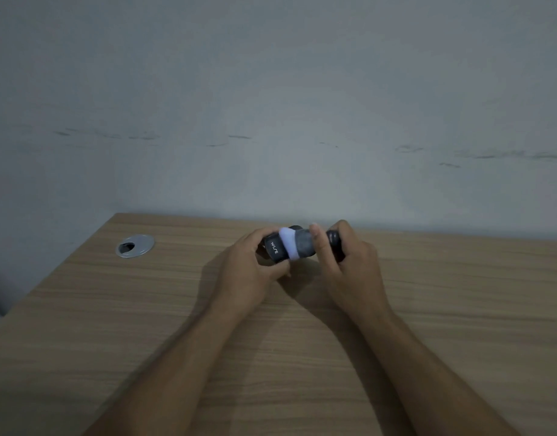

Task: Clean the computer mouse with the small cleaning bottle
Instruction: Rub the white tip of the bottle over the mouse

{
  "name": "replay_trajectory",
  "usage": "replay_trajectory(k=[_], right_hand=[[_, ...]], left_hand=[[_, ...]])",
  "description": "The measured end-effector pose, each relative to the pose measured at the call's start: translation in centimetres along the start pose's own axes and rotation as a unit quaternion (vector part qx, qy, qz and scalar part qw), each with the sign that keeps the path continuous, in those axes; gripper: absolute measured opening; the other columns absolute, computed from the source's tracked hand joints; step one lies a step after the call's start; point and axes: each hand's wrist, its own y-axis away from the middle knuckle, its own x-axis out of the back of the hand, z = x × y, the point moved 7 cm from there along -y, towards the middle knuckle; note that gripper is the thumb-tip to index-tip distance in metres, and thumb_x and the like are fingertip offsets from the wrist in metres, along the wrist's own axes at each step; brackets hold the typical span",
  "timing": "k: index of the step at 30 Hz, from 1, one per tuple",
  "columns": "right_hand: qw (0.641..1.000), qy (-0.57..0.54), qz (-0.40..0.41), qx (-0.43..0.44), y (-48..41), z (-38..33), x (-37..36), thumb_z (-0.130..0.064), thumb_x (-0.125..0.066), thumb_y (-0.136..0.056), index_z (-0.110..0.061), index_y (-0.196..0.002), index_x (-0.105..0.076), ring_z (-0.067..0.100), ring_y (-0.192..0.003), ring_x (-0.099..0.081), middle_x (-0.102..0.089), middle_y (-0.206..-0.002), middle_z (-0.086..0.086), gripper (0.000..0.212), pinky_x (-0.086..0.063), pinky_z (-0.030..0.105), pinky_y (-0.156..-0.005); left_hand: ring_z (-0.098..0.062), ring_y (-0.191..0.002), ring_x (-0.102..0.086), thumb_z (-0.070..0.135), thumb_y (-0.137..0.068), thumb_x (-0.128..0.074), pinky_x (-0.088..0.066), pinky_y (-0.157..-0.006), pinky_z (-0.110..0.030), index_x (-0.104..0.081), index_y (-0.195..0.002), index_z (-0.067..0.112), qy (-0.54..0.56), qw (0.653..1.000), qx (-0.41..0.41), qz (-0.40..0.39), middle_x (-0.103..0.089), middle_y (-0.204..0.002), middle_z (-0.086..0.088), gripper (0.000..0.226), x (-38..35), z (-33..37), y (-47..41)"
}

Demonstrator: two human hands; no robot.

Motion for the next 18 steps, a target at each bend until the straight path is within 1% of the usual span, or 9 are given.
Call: replay_trajectory(k=[1,3,5,6,7,10,12,15,18], right_hand=[[1.000,0.007,-0.005,0.006,0.0,-0.1,-0.3,-0.040,-0.063,-0.107,-0.011,-0.076,-0.042,0.013,-0.049,-0.041,-0.040,-0.053,-0.006,0.048,-0.033,0.026,-0.051],[1.000,0.022,0.001,-0.012,-0.2,0.5,-0.4,-0.042,-0.065,-0.106,-0.014,-0.074,-0.040,0.013,-0.049,-0.041,-0.039,-0.052,-0.006,0.049,-0.032,0.025,-0.051],[0.997,0.052,0.007,-0.049,-0.4,1.9,-0.1,-0.045,-0.065,-0.105,-0.016,-0.074,-0.040,0.011,-0.049,-0.045,-0.043,-0.052,-0.006,0.049,-0.030,0.029,-0.051],[0.995,0.068,0.010,-0.070,-0.4,2.7,0.2,-0.047,-0.064,-0.105,-0.017,-0.074,-0.040,0.010,-0.050,-0.047,-0.045,-0.053,-0.005,0.049,-0.030,0.033,-0.053],[0.993,0.075,0.016,-0.089,-0.4,3.3,0.6,-0.049,-0.063,-0.105,-0.018,-0.074,-0.041,0.010,-0.052,-0.048,-0.048,-0.055,-0.005,0.049,-0.029,0.034,-0.054],[0.990,0.034,0.052,-0.125,-0.5,3.8,1.7,-0.049,-0.058,-0.108,-0.015,-0.072,-0.043,0.010,-0.054,-0.047,-0.048,-0.057,-0.006,0.051,-0.033,0.025,-0.052],[0.993,0.003,0.065,-0.099,-0.6,2.9,1.8,-0.045,-0.057,-0.109,-0.012,-0.073,-0.042,0.012,-0.054,-0.044,-0.043,-0.056,-0.006,0.051,-0.033,0.025,-0.053],[0.998,0.013,0.035,-0.042,-0.4,1.6,1.0,-0.041,-0.062,-0.108,-0.014,-0.073,-0.039,0.014,-0.050,-0.041,-0.039,-0.053,-0.006,0.049,-0.030,0.024,-0.051],[0.997,0.040,0.015,-0.059,-0.4,2.7,0.5,-0.044,-0.064,-0.106,-0.014,-0.074,-0.040,0.015,-0.052,-0.046,-0.042,-0.052,-0.005,0.050,-0.032,0.022,-0.050]], left_hand=[[-0.005,-0.097,-0.072,0.012,-0.071,-0.093,-0.052,-0.079,-0.019,-0.077,-0.122,0.026,0.000,1.000,0.005,0.000,-0.078,-0.108,0.012,0.055,0.0,-0.1,0.0],[-0.007,-0.098,-0.074,0.019,-0.074,-0.094,-0.056,-0.082,-0.024,-0.077,-0.120,0.027,0.023,1.000,0.017,0.001,-0.080,-0.106,0.013,0.049,0.1,-0.4,0.1],[-0.008,-0.102,-0.075,0.027,-0.075,-0.096,-0.060,-0.090,-0.029,-0.077,-0.122,0.028,0.044,0.999,0.026,0.005,-0.081,-0.108,0.013,0.050,0.3,-0.6,0.0],[-0.007,-0.102,-0.075,0.030,-0.076,-0.097,-0.061,-0.092,-0.030,-0.077,-0.123,0.029,0.055,0.998,0.030,0.003,-0.081,-0.109,0.014,0.051,0.3,-0.6,0.1],[-0.006,-0.101,-0.076,0.031,-0.076,-0.097,-0.061,-0.092,-0.031,-0.077,-0.123,0.030,0.066,0.997,0.031,-0.001,-0.081,-0.108,0.015,0.051,0.3,-0.5,0.2],[-0.005,-0.101,-0.075,0.033,-0.078,-0.096,-0.061,-0.092,-0.033,-0.076,-0.122,0.034,0.067,0.997,0.031,-0.016,-0.081,-0.107,0.018,0.048,0.0,-0.2,0.4],[-0.004,-0.101,-0.074,0.031,-0.078,-0.095,-0.061,-0.092,-0.033,-0.075,-0.123,0.033,0.057,0.998,0.027,-0.019,-0.080,-0.108,0.019,0.049,0.0,-0.4,0.3],[-0.006,-0.101,-0.075,0.025,-0.077,-0.096,-0.061,-0.092,-0.031,-0.075,-0.125,0.030,0.050,0.998,0.024,-0.020,-0.080,-0.109,0.016,0.053,-0.1,-0.7,0.0],[-0.004,-0.104,-0.075,0.022,-0.076,-0.097,-0.058,-0.092,-0.022,-0.074,-0.129,0.027,0.069,0.997,0.022,-0.030,-0.080,-0.114,0.015,0.058,-0.2,-0.8,-0.2]])
